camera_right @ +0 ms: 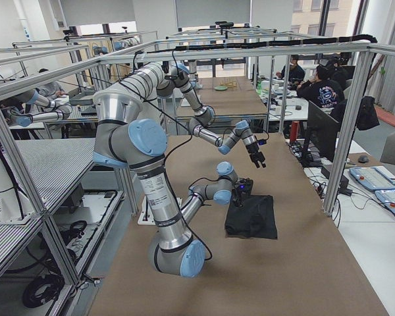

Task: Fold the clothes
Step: 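Open both grippers to release the fold and raise the left gripper away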

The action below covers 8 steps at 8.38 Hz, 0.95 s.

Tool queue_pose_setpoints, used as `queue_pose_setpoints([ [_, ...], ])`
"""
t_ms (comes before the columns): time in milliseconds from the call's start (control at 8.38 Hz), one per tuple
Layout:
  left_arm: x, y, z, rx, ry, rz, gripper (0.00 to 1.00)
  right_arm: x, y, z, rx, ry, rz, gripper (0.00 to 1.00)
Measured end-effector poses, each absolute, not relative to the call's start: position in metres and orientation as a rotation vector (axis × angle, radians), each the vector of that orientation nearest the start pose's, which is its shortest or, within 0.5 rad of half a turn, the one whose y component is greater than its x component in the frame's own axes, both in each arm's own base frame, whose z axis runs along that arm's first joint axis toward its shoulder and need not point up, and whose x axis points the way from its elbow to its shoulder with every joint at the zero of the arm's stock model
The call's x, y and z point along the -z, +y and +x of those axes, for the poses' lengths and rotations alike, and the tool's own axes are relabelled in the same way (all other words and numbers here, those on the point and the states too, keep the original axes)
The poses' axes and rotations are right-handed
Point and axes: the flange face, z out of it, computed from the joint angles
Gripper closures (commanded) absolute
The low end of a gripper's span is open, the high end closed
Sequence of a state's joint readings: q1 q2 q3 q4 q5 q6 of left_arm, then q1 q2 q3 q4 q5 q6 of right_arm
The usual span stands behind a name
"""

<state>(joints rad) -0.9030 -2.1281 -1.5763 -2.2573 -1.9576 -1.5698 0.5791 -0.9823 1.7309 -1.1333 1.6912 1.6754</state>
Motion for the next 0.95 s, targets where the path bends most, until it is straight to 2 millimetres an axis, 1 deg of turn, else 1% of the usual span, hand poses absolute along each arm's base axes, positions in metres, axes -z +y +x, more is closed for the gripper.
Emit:
queue_pose_setpoints([
  [119, -0.253, -0.597, 0.33, 0.521, 1.248, 0.25, 0.0, -0.197, -0.456, -0.498, -0.49, -1.16, 0.181, 0.06],
  [239, -0.258, -0.603, 0.32, 0.511, 1.226, 0.263, 0.0, -0.199, -0.458, -0.518, -0.452, -1.128, 0.187, 0.06],
  [477, -0.264, -0.608, 0.31, 0.496, 1.201, 0.281, 0.0, -0.205, -0.472, -0.558, -0.372, -1.059, 0.211, 0.06],
  [596, -0.264, -0.609, 0.309, 0.494, 1.197, 0.283, 0.0, -0.209, -0.478, -0.569, -0.331, -1.032, 0.23, 0.06],
  [835, -0.266, -0.61, 0.309, 0.494, 1.193, 0.283, 0.0, -0.223, -0.493, -0.58, -0.275, -0.973, 0.273, 0.06],
  [954, -0.267, -0.61, 0.309, 0.494, 1.191, 0.283, 0.0, -0.23, -0.508, -0.585, -0.261, -0.935, 0.3, 0.06],
])
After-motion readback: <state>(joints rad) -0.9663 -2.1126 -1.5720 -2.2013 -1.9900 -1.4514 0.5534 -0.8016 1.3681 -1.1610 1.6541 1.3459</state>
